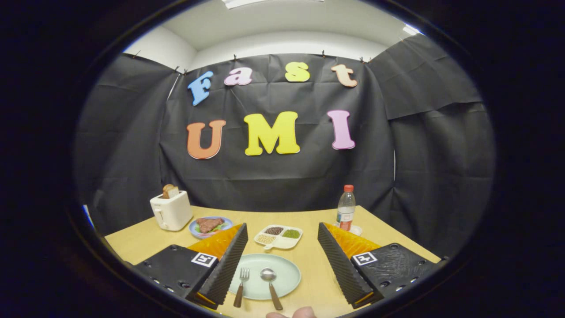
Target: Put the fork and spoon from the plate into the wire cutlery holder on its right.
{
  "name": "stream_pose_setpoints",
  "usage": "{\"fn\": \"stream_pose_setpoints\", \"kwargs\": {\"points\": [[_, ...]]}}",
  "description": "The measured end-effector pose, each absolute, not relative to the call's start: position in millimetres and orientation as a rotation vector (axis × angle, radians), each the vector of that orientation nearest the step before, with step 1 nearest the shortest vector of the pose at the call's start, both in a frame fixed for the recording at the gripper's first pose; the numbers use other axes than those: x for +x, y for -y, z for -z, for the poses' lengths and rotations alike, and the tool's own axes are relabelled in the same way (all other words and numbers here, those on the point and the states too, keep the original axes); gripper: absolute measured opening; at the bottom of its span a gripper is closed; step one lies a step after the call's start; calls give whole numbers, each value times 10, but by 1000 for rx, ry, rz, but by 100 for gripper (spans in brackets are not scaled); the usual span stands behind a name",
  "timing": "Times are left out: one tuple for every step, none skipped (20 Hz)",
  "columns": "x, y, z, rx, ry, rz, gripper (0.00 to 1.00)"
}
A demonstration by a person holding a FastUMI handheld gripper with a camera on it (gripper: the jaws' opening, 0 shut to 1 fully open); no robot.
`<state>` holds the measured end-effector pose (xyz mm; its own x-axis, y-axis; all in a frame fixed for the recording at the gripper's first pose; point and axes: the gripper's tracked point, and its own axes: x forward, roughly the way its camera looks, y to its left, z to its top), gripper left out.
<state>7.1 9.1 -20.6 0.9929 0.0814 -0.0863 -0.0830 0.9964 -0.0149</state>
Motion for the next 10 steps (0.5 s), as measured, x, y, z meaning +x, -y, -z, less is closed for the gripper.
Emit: {"fn": "stream_pose_setpoints", "kwargs": {"points": [[65,-117,200,-15,-95,-99,95],[69,-125,163,-13,-102,-109,95],[76,-113,135,-13,-105,-115,95],[75,-85,111,-18,-118,-114,95],[76,-68,112,-18,-130,-123,95],[83,-60,130,-26,-148,-136,95],[104,-7,167,-31,-177,-138,95],[133,23,187,-25,-210,-144,95],[160,39,225,-16,-252,-150,95],[191,42,276,-19,-301,-157,95]]}}
